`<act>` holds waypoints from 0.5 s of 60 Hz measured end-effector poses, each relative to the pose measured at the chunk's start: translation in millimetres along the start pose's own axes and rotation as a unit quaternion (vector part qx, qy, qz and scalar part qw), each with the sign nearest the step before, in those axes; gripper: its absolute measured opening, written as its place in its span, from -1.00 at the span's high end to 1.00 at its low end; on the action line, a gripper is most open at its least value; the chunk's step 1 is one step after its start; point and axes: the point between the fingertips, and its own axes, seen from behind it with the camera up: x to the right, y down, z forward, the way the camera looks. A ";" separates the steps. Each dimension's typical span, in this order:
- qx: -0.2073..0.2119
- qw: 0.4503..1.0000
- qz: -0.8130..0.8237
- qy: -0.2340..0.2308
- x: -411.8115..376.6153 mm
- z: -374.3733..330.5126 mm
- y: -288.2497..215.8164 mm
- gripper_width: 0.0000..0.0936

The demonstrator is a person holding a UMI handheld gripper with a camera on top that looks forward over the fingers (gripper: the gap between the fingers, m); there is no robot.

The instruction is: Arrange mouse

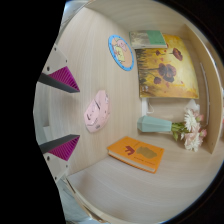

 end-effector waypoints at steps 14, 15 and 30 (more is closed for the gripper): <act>0.003 0.999 -0.014 -0.032 8.3 57.0 -36.2 -0.84; 0.003 0.999 -0.013 -0.035 8.8 59.2 -38.3 -0.84; 0.001 0.999 -0.006 -0.043 15.1 96.6 -64.9 -0.84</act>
